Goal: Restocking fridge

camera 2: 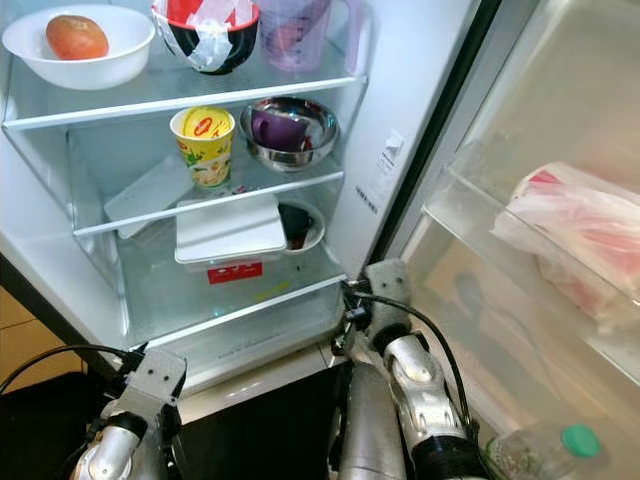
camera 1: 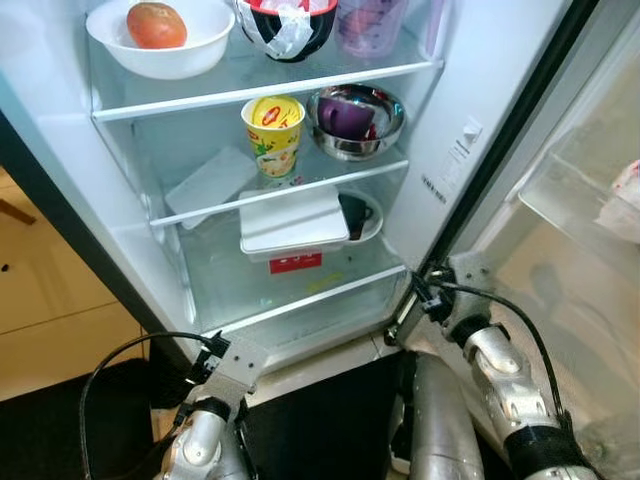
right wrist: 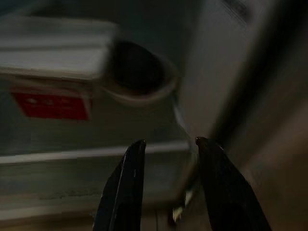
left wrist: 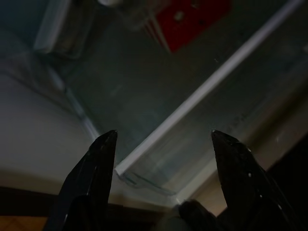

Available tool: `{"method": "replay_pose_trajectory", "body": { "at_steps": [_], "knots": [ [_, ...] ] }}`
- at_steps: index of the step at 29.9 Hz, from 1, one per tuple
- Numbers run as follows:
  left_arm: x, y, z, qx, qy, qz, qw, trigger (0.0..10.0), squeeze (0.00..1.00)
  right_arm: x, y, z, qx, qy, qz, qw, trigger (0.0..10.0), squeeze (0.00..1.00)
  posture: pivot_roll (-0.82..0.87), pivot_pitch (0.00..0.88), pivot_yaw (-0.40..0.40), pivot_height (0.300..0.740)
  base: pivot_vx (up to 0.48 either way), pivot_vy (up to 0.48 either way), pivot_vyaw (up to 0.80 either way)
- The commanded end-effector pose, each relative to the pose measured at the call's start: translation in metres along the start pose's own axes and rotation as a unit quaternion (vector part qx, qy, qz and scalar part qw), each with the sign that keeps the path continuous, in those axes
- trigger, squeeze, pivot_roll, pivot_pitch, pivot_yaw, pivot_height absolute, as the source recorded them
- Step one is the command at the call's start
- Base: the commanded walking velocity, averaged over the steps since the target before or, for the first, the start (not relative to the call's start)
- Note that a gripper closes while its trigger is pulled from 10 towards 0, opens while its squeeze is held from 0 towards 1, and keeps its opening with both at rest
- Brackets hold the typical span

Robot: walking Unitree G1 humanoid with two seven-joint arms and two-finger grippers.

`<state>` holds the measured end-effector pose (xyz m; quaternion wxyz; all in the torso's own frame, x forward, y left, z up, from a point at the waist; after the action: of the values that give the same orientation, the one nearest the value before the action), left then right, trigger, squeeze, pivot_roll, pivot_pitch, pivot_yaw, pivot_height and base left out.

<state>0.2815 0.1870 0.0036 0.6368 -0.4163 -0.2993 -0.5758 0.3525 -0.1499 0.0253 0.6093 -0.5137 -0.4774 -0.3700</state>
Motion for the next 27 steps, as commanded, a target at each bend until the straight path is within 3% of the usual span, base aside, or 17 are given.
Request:
{"method": "replay_pose_trajectory", "body": {
  "at_steps": [1, 2, 4, 5, 6, 9, 12, 19, 27],
  "knots": [
    [0.001, 0.0, -0.006, 0.006, -0.055, 0.011, 0.998, 10.0, 0.0, -0.009, -0.003, -0.002, -0.01, 0.011, 0.007, 1.0, 10.0, 0.0, -0.01, 0.065, -0.086, 0.421, 0.0, 0.0, 0.0],
    [0.004, 0.002, -0.006, 0.011, -0.084, 0.012, 0.996, 10.0, 0.0, -0.009, -0.004, 0.0, -0.009, 0.01, 0.007, 1.0, 10.0, 0.0, -0.01, 0.065, -0.086, 0.421, 0.0, 0.0, 0.0],
    [0.004, 0.002, -0.006, 0.011, -0.084, 0.012, 0.996, 10.0, 0.0, -0.009, -0.004, 0.0, -0.009, 0.01, 0.007, 1.0, 10.0, 0.0, -0.01, 0.065, -0.086, 0.421, 0.0, 0.0, 0.0],
    [0.02, 0.007, -0.005, 0.01, -0.101, -0.01, 0.995, 10.0, 0.0, -0.011, -0.007, 0.006, 0.004, 0.026, 0.011, 1.0, 10.0, 0.0, 0.0, 0.05, -0.089, 0.421, 0.0, 0.0, 0.0],
    [0.02, 0.007, -0.005, 0.01, -0.101, -0.01, 0.995, 10.0, 0.0, -0.011, -0.007, 0.006, 0.004, 0.026, 0.011, 1.0, 10.0, 0.0, 0.0, 0.05, -0.089, 0.421, 0.0, 0.0, 0.0],
    [0.049, 0.006, -0.018, -0.033, -0.118, -0.056, 0.991, 10.0, 0.0, -0.021, -0.02, 0.026, 0.044, 0.061, 0.033, 0.997, 10.0, 0.0, 0.0, 0.039, -0.09, 0.421, 0.0, 0.0, 0.0],
    [0.038, 0.0, -0.026, -0.038, -0.15, -0.035, 0.987, 10.0, 0.0, -0.023, -0.018, 0.031, 0.042, 0.099, 0.041, 0.993, 10.0, 0.0, -0.01, 0.031, -0.099, 0.421, 0.0, 0.0, 0.0],
    [0.037, -0.003, -0.027, -0.034, -0.166, -0.03, 0.985, 10.0, 0.0, -0.037, -0.02, 0.036, 0.047, 0.074, 0.061, 0.994, 10.0, 0.0, 0.0, 0.03, -0.095, 0.421, 0.0, 0.0, 0.0],
    [0.047, 0.006, -0.031, -0.045, -0.162, -0.036, 0.985, 10.0, 0.0, -0.034, -0.018, 0.023, 0.027, 0.069, 0.062, 0.995, 10.0, 0.0, 0.03, 0.016, -0.084, 0.421, 0.0, 0.0, 0.0]
  ]
}}
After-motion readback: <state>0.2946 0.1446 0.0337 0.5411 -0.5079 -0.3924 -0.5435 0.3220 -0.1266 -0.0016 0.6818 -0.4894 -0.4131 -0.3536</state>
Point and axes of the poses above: a point about 5 cm out from each wrist's last joint towards the gripper, its own y axis pointing out of the wrist towards the gripper, its own x axis along the axis of the wrist's last joint, z = x × y, the point moved 6 cm from there along y, pointing out of the wrist towards the gripper
